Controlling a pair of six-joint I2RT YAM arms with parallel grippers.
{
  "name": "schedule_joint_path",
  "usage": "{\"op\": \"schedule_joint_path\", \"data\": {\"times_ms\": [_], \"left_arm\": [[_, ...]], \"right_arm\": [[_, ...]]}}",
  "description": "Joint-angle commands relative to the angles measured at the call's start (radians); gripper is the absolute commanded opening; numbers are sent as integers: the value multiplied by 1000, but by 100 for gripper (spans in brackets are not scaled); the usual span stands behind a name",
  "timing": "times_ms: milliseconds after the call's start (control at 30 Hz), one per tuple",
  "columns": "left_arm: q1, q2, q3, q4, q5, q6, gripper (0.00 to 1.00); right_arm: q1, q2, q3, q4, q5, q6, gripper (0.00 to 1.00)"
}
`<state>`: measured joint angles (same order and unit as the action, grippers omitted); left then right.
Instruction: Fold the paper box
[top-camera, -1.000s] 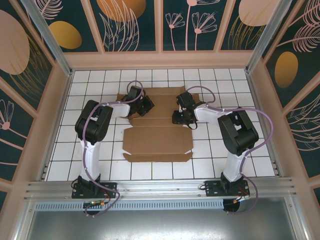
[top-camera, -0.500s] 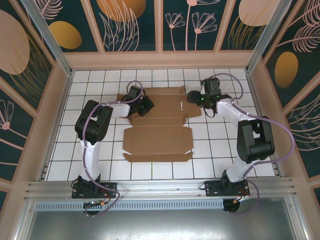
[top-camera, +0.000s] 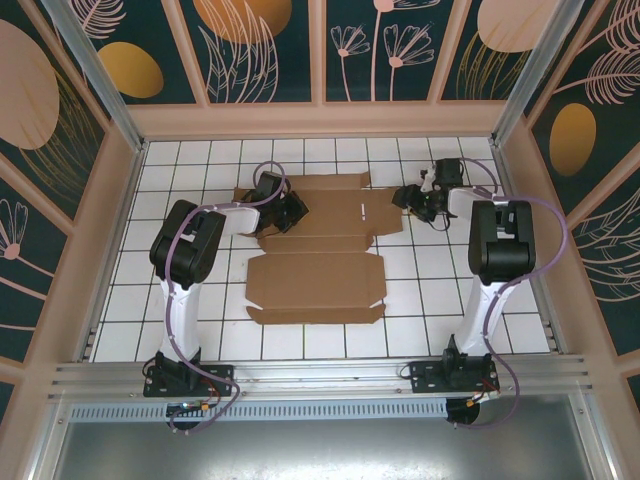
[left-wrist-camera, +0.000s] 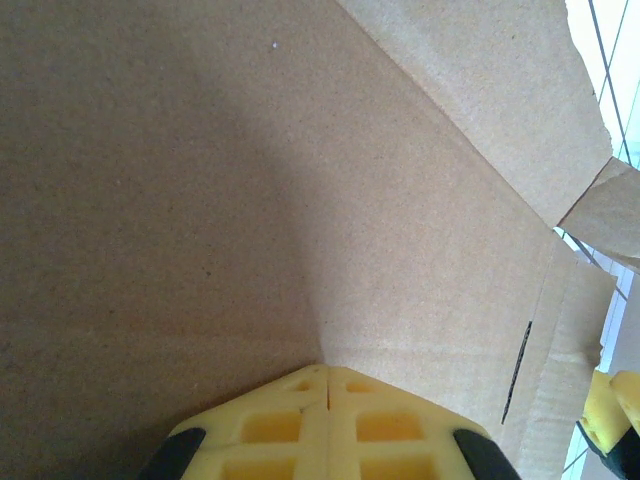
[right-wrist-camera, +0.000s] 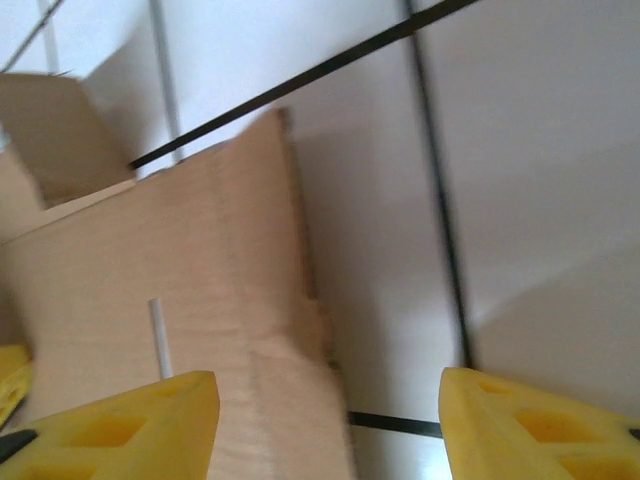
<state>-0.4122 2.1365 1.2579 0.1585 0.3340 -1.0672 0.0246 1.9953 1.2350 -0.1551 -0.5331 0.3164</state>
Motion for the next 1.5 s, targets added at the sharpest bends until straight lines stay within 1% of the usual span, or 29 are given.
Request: {"op": "schedule_joint_path", "data": {"times_ms": [0, 67, 167, 300, 433, 600, 633, 767, 900, 967, 1133, 1233, 1367, 1467], "left_arm": [[15, 76, -35, -159, -38, 19, 0], [15, 75, -37, -157, -34, 18, 0], [16, 76, -40, -154, -29, 19, 0], [18, 77, -44, -149, -23, 19, 0], [19, 78, -46, -146, -19, 18, 0], [21, 77, -48, -143, -15, 13, 0], [21, 77, -48, -143, -16, 12, 0], [21, 75, -48, -143, -17, 10, 0], [22, 72, -49, -141, -15, 8, 0], [23, 71, -49, -141, -15, 9, 0], [23, 69, -49, -142, -13, 9, 0], [23, 66, -49, -142, -13, 9, 0], [23, 64, -51, -140, -10, 9, 0], [22, 64, -52, -140, -11, 10, 0]], "right_arm": [[24, 42, 14, 48, -197, -2, 58], [30, 76, 29, 44, -237, 3, 57], [38, 110, 49, 35, -252, 6, 56], [39, 134, 52, 36, -269, 15, 50], [39, 126, 34, 60, -288, 27, 41], [38, 68, 1, 119, -317, 71, 23], [38, 51, -6, 130, -319, 80, 21], [44, 5, -24, 150, -318, 104, 19], [86, -9, -4, 117, -307, 87, 21], [115, -9, 18, 85, -282, 69, 24], [200, 8, 74, 24, -221, 37, 39], [252, 37, 113, -15, -183, 15, 45], [310, 86, 161, -51, -118, -2, 62], [335, 129, 193, -65, -77, 3, 69]]}}
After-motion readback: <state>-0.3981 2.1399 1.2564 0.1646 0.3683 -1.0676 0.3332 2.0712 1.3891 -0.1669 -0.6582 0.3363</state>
